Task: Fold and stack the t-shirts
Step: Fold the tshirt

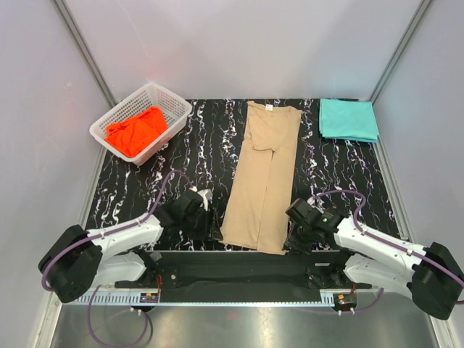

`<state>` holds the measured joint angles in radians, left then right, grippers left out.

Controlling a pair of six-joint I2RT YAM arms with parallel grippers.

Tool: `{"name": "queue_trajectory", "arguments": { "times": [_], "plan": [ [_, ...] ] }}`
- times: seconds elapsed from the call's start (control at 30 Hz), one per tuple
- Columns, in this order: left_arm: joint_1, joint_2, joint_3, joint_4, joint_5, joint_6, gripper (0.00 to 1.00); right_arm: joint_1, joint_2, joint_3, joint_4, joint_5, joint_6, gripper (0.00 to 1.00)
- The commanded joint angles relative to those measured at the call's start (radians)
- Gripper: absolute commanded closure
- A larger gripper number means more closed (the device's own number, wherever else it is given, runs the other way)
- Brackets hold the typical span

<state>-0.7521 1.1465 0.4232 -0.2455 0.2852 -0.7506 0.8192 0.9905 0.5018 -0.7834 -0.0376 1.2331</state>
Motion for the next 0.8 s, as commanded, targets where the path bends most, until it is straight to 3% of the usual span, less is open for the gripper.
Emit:
{"name": "queue_trajectory", "arguments": {
  "times": [0.0,0.2,0.43,0.67,0.77],
  "plan": [
    [-0.016,0.024,-0.003,0.060,0.003,-0.018,0.46,0.011,-0.004,-0.017,-0.016,0.022,0.016,0.64],
    [-0.036,0.064,-0.006,0.084,-0.011,-0.026,0.47,0.011,-0.003,-0.042,-0.002,0.031,0.022,0.59],
    [-0.041,0.087,-0.004,0.103,-0.012,-0.029,0.56,0.011,0.013,-0.075,0.098,0.019,0.032,0.61],
    [-0.047,0.087,-0.001,0.109,-0.017,-0.038,0.78,0.012,0.002,-0.083,0.095,0.033,0.034,0.70],
    [-0.049,0.096,0.002,0.114,-0.012,-0.041,0.92,0.011,-0.006,-0.092,0.105,0.034,0.035,0.76]
  ]
}}
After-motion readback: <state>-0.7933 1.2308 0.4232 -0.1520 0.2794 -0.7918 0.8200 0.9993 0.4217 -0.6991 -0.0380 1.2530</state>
